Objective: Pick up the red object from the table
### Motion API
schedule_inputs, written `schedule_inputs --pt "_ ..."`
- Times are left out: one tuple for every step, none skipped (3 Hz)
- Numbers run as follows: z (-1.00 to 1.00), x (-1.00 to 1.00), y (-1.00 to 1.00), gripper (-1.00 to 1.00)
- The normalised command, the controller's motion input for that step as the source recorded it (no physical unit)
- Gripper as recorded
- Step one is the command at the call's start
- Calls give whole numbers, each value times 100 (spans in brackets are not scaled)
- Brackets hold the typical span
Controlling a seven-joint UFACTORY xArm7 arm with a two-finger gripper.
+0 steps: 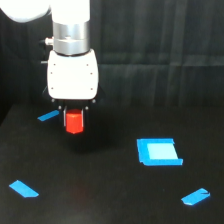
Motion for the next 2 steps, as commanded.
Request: schedule_inputs --pt "95 7 3 -100" --pt "76 4 0 -100"
